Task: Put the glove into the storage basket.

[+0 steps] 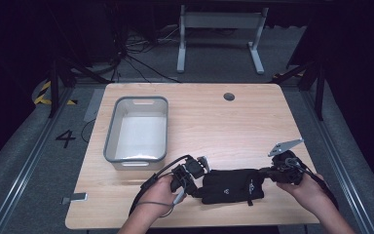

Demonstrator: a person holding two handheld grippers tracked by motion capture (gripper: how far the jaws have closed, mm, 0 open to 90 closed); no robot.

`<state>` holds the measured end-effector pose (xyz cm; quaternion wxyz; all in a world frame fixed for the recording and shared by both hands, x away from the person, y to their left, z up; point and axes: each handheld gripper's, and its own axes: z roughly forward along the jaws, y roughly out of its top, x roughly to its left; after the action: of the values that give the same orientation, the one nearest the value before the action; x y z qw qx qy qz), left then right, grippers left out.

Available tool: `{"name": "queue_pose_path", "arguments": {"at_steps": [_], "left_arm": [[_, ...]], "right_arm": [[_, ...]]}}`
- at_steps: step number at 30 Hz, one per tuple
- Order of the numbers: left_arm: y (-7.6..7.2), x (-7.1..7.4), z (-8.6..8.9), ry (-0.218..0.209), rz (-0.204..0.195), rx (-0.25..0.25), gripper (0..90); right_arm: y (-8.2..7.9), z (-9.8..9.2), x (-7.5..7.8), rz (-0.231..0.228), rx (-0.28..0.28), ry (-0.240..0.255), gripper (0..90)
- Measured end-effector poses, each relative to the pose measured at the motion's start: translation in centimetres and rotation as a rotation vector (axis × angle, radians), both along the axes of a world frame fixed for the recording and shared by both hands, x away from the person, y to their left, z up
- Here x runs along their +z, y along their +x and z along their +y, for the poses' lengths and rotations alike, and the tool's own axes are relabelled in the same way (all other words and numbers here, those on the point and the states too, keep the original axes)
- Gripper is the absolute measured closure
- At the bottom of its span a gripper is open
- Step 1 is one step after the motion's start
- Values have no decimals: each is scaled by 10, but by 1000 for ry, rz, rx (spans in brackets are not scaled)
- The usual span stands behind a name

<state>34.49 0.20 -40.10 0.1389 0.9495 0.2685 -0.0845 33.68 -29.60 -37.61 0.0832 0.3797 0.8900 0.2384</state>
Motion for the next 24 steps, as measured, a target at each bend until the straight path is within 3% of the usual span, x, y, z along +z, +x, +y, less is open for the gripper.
{"name": "queue_pose_path", "arguments": {"at_steps": [6,9,11,13,24], "left_arm": [[4,-6,-1,9,2,9,846],[5,-8,-1,13,9,20,770],[7,-7,2,0,3,40,710],[7,-6,3,-3,-7,47,663],[9,11,11,-98,-88,111,575]], "right_arm": [[4,2,-6,-1,-7,-9,852],[7,2,-10,3,-8,-9,847],[11,1,-16,8,-22,-17,714],[13,0,-18,11,-28,-20,672],[13,-6,-16,-50,-53,-8,687]]}}
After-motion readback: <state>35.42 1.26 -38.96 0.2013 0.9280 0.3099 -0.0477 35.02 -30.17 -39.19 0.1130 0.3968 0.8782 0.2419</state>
